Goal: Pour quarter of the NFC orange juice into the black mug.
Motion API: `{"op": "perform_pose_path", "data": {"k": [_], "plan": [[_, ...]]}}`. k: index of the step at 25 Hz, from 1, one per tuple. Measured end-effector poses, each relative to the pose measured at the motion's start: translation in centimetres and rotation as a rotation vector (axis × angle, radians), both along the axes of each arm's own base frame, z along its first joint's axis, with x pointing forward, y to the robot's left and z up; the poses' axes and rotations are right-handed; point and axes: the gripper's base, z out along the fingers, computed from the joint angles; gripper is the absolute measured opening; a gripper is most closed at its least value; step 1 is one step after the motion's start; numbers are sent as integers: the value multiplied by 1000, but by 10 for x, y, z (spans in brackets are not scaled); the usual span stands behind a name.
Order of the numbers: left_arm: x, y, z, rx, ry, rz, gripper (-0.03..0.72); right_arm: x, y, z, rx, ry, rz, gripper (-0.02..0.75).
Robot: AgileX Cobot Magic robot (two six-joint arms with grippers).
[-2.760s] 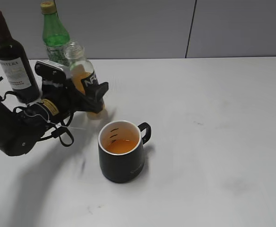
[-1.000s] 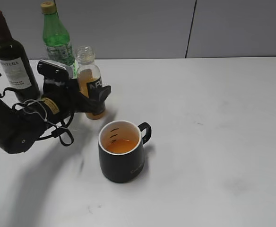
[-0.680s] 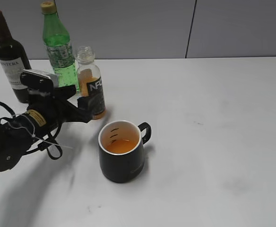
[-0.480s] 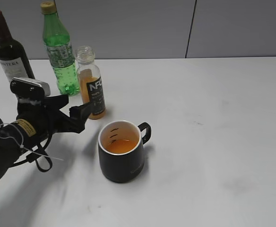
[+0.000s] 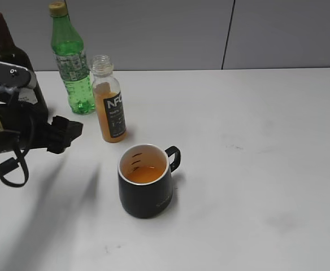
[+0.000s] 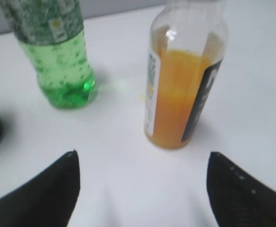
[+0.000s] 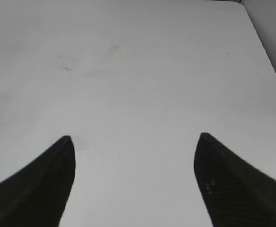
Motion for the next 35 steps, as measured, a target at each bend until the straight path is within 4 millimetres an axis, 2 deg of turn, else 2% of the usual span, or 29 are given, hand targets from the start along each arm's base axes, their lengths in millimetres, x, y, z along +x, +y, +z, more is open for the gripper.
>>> {"op": "perform_pose_path", "data": {"k": [8,11,13,15,19,21,25,28,31,35], "plan": [[-18,12,38,261,621,48,615,0,0,0,0,0,0,594],[-29,17,53,327,793,58,606,0,0,0,0,0,0,594],[-38,19,64,337,837,61,603,0,0,0,0,0,0,594],[-48,22,79,316,823,63,603,0,0,0,0,0,0,594],[-75,31,122,235,659,62,603,0,0,0,0,0,0,594],[-96,39,141,200,572,61,627,0,0,0,0,0,0,594],[-145,57,162,151,429,63,683,0,0,0,0,0,0,594],[-183,72,163,128,340,71,690,0,0,0,0,0,0,594],[-217,87,156,100,232,79,688,0,0,0,0,0,0,594],[-250,101,141,69,92,96,682,0,0,0,0,0,0,594]]}}
